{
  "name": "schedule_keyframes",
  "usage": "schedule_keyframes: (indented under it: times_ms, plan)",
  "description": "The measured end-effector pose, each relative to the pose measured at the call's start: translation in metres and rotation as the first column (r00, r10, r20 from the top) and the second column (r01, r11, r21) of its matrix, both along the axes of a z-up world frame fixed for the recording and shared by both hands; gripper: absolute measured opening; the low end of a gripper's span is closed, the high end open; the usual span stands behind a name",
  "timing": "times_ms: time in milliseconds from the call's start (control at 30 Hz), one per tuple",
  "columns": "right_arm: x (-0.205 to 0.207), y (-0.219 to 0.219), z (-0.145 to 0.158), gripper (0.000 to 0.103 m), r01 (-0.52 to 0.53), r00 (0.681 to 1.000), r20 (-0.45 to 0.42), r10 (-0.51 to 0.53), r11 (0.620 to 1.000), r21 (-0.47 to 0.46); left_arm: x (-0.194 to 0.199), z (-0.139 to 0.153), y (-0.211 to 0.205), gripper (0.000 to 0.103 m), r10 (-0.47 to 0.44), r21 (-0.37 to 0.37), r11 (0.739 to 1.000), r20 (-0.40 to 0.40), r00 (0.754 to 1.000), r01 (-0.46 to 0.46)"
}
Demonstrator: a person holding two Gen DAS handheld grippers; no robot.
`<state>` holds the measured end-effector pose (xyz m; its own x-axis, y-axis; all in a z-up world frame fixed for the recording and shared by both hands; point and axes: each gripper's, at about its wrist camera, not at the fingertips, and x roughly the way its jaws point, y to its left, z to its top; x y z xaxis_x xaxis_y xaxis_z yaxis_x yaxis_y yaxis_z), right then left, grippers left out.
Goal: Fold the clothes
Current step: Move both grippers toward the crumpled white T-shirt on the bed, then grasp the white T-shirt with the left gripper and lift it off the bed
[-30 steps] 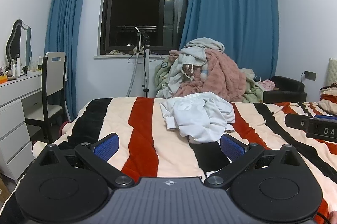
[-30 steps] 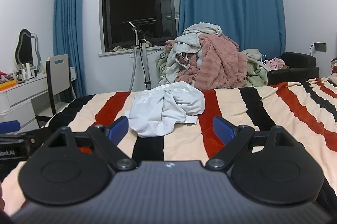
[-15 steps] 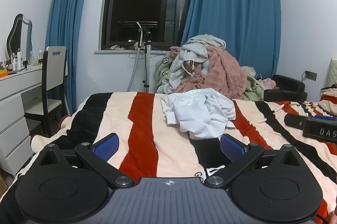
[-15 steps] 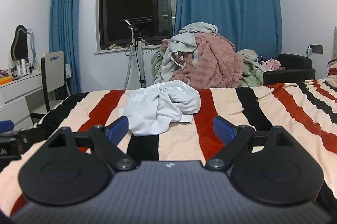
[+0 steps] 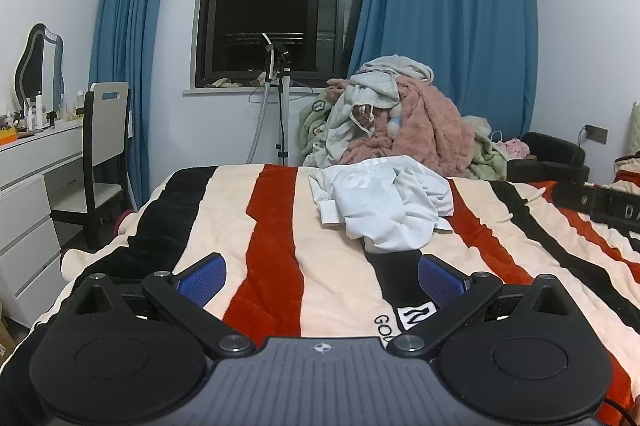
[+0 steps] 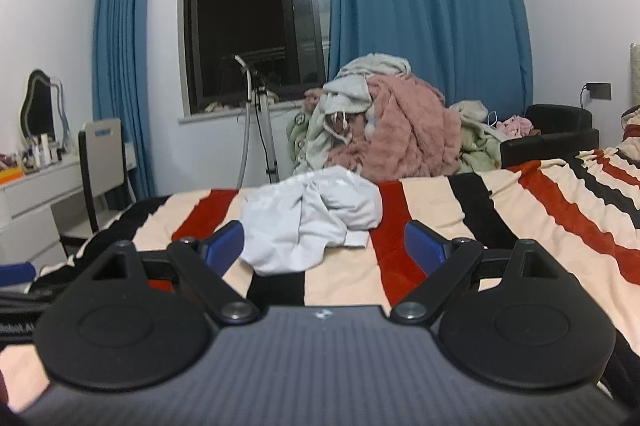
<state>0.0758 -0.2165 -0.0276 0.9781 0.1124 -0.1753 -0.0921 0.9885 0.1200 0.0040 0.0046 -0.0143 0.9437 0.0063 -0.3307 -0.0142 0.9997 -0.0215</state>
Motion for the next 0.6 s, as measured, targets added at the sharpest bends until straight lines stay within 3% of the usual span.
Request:
schedule_keyframes:
  times_ms: [300,500,600]
  plan:
    - [0.034,-0.011,0.019,0.089,0.018,0.999,0.034,-0.022,0.996,0.092,0.011,-0.004,-0.01,0.103,-0.044,0.023,0.999,-0.022,0.999,0.045]
    - [0.08,-0.022,0.04,0.089,0.011,1.0,-0.013,-0.01,0.993,0.12,0.067,-0.024,-0.022,0.103,-0.059,0.055,0.996,-0.122,0.991,0.066]
    - [0.093,-0.027,0.028,0.089,0.029,0.999,-0.028,-0.026,0.994,0.105,0.105,-0.041,-0.027,0.103,-0.05,0.078,0.995,-0.174,0.984,0.065]
